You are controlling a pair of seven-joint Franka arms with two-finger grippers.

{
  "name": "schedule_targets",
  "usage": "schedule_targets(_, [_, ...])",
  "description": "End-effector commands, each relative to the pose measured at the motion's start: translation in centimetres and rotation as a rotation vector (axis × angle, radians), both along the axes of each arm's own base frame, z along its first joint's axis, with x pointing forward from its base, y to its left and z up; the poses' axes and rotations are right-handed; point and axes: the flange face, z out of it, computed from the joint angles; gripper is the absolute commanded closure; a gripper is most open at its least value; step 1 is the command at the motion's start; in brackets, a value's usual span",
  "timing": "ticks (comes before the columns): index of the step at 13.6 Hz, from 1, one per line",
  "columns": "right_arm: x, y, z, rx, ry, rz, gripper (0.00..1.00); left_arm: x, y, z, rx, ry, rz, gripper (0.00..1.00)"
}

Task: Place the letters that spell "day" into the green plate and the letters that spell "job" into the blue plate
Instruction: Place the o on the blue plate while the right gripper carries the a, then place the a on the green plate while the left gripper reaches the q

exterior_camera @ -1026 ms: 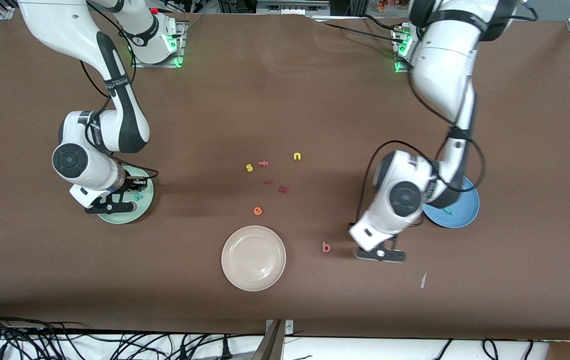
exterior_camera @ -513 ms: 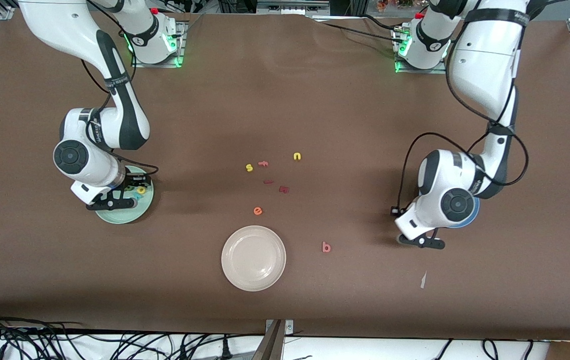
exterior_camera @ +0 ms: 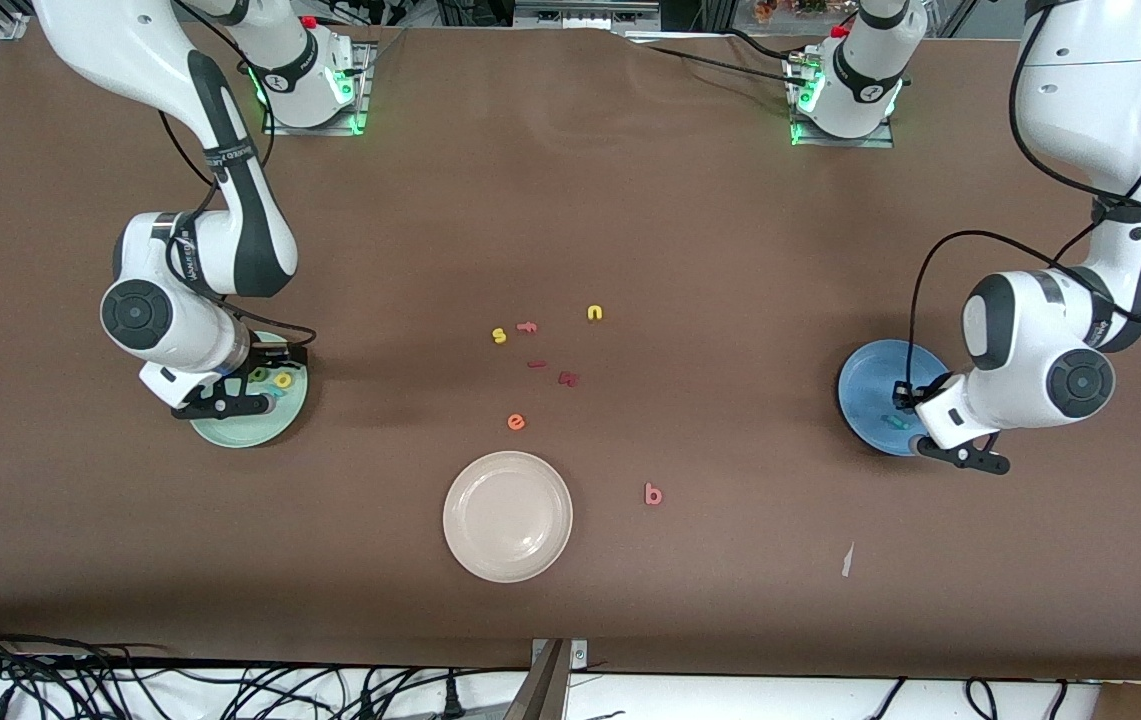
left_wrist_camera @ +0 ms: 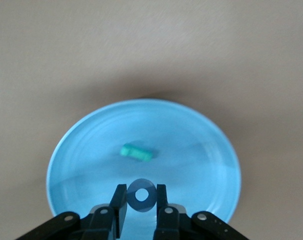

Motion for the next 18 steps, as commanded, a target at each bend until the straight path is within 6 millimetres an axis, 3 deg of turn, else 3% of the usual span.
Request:
schedule_targets(1, [0.9,1.0,3.4,0.012,0.030,0.008,0.00,-0.7,-1.9,0.4,0.001,-0.004,-0.023,0.37])
schedule_targets(4, [2.0,1.9,6.9,0.013,0.070,0.023,0.00,-0.2,-6.0,1.2,-0.033,-0.024,0.027,0.37])
schedule_targets(6, [2.7,2.8,10.0,0.011,0.106,0.031,0.00,0.1,-9.8,1.8,-0.112,-0.045,0.107,0.37])
schedule_targets(7, [2.8,3.2,11.4,0.011,0.122,0.034,0.00,1.2,-12.4,2.9,-0.161,-0.104,0.145,0.37])
schedule_targets(9, [2.6,3.5,13.3,0.012,0.152,0.035,0.00,3.2,-17.6,3.1,-0.181,-0.210,0.150,0.37])
schedule_targets(12, [2.7,4.4,16.6,0.017,0.161,0.046,0.00,6.2,-26.3,2.1,-0.203,-0.272,0.232,0.37])
schedule_targets(14, [2.6,6.0,18.3,0.014,0.154,0.069,0.00,6.4,-30.7,0.2,-0.216,-0.303,0.329,0.37])
schedule_targets(16, [2.4,6.7,18.4,0.015,0.153,0.081,0.00,6.1,-32.3,-0.8,-0.229,-0.339,0.349,0.37])
schedule_targets(18, [2.4,6.8,18.6,0.012,0.150,0.085,0.00,6.5,-33.5,-0.3,-0.250,-0.373,0.341,0.38])
